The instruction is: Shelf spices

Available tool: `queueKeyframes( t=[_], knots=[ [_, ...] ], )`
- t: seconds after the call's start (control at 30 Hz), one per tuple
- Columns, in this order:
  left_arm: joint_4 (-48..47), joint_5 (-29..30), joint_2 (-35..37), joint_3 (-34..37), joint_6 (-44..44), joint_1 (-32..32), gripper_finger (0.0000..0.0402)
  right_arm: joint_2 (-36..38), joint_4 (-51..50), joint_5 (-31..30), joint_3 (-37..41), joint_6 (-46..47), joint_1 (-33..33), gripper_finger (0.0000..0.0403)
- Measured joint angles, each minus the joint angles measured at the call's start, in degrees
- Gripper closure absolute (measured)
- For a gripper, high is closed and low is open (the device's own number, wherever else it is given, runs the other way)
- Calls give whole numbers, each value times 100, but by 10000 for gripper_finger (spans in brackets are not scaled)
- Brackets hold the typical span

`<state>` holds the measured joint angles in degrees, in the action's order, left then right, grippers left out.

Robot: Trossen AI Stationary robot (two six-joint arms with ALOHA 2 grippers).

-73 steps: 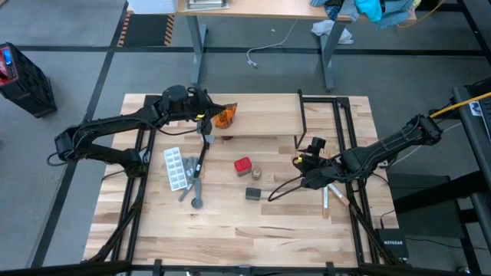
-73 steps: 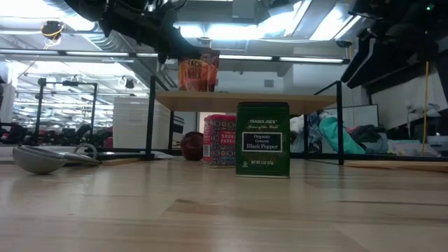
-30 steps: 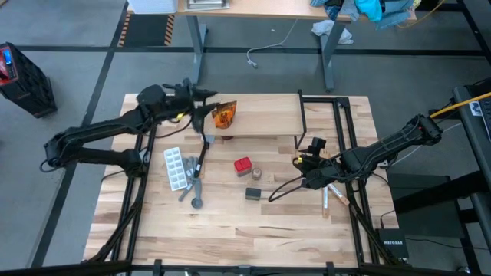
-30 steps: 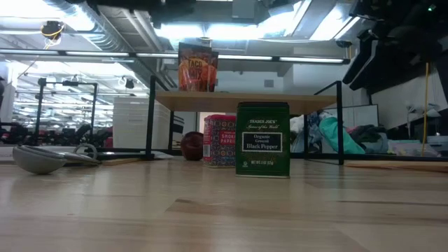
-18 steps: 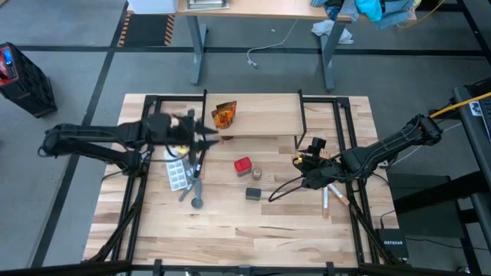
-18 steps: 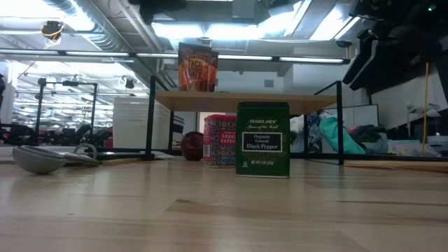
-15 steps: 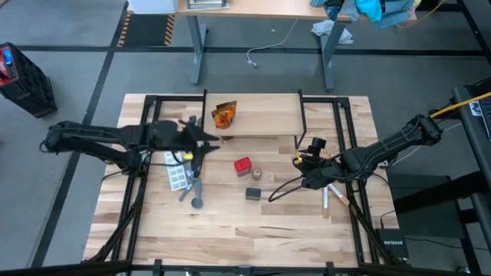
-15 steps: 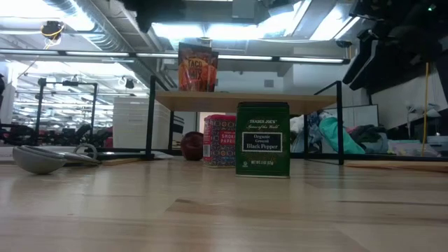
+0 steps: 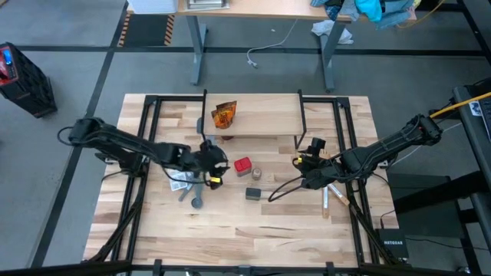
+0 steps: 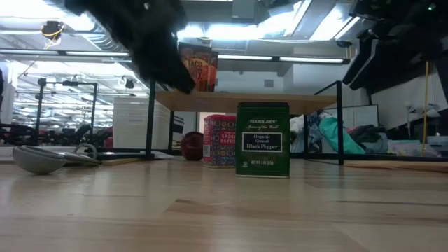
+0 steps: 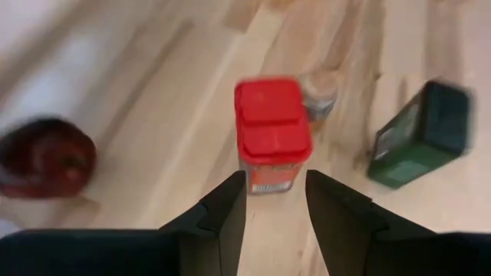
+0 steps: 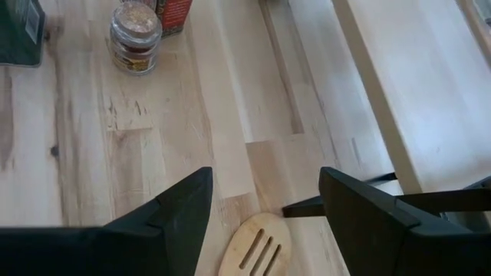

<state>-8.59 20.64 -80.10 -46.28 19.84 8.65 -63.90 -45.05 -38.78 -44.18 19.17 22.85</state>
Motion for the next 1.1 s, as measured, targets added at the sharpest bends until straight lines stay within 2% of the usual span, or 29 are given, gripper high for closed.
queueKeyframes(
  t=[0.23,0.4,0.53,0.73,1.1],
  knots=[
    [774,-6,-972,0,455,-75,241,0,4,91,0,0,0,157],
    [897,-4,-1374,0,636,-160,214,0,2,91,0,0,-1,157],
    [1363,-5,-1625,0,632,-173,198,0,6,91,0,0,0,157],
    [2058,-7,-1868,0,405,-173,182,0,16,90,0,0,0,157],
    [2182,-7,-1884,0,959,2,166,0,4,91,0,-2,0,157]
  ],
)
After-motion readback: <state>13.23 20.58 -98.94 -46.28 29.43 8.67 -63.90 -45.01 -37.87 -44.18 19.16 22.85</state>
